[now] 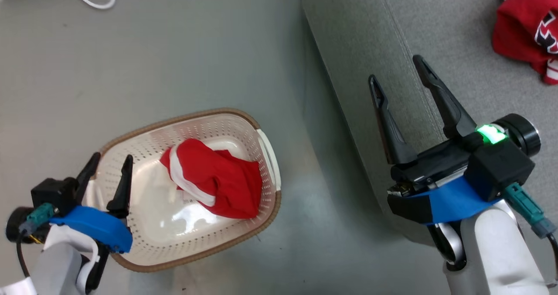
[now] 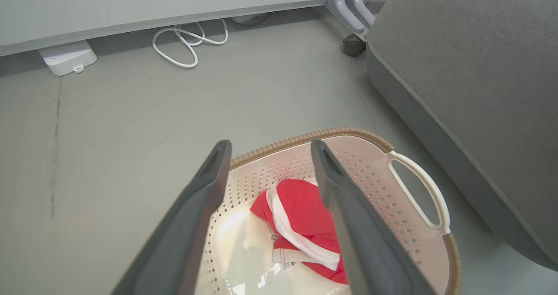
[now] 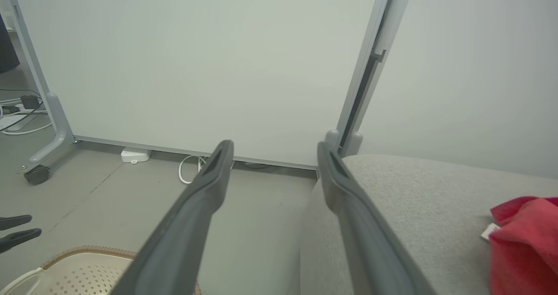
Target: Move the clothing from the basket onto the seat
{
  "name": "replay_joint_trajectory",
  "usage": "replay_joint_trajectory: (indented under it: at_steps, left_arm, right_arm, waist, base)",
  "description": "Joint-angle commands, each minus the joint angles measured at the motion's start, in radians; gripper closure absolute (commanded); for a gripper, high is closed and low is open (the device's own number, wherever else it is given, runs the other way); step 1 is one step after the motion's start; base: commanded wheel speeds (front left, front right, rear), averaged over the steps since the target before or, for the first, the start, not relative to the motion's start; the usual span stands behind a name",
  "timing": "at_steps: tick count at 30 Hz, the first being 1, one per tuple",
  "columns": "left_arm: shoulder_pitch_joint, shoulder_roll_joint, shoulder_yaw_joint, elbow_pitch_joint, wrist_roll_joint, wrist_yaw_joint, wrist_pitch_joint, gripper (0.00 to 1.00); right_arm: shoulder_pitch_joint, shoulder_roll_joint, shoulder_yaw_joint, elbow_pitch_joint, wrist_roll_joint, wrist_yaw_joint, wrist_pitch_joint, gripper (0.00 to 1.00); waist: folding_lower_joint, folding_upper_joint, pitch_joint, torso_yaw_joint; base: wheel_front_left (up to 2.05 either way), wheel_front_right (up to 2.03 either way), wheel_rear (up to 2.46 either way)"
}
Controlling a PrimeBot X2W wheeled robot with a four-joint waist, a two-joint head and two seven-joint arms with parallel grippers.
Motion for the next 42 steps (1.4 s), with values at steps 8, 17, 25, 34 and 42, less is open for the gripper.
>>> replay_joint_trajectory:
  at_steps: [8, 17, 25, 34, 42]
  left_arm:
    - [-0.144, 0.1, -0.16, 0.059, -0.052, -0.007, 0.04, 0.0]
    - [-0.193, 0.105, -0.29, 0.076, -0.17, -0.007, 0.125, 0.0]
    - [-0.23, 0.106, -0.359, 0.074, -0.226, -0.007, 0.165, 0.0]
    - [-0.29, 0.063, -0.385, 0.145, -0.248, -0.006, 0.168, 0.0]
    - [-0.345, 0.006, -0.386, 0.238, -0.242, 0.03, 0.162, 0.53]
  right_arm:
    - [-0.046, 0.002, 0.034, -0.049, 0.048, 0.0, -0.033, 0.0]
    - [-0.058, 0.002, 0.09, -0.026, 0.106, 0.0, -0.09, 0.0]
    - [-0.056, 0.002, 0.104, -0.011, 0.127, 0.0, -0.114, 0.0]
    - [-0.023, 0.002, 0.098, -0.022, 0.124, 0.0, -0.12, 0.0]
    - [0.002, 0.002, 0.093, -0.043, 0.111, 0.0, -0.104, 0.0]
  waist:
    - [-0.0004, 0.0, 0.268, -0.161]
    - [-0.0004, 0.0, 0.344, -0.204]
    - [-0.0004, 0.0, 0.368, -0.222]
    - [-0.0004, 0.0, 0.37, -0.214]
    - [-0.0004, 0.0, 0.368, -0.206]
  base:
    - [0.0, 0.0, 0.0]
    - [0.0, 0.0, 0.0]
    - [0.0, 0.0, 0.0]
    - [0.0, 0.0, 0.0]
    - [0.0, 0.0, 0.0]
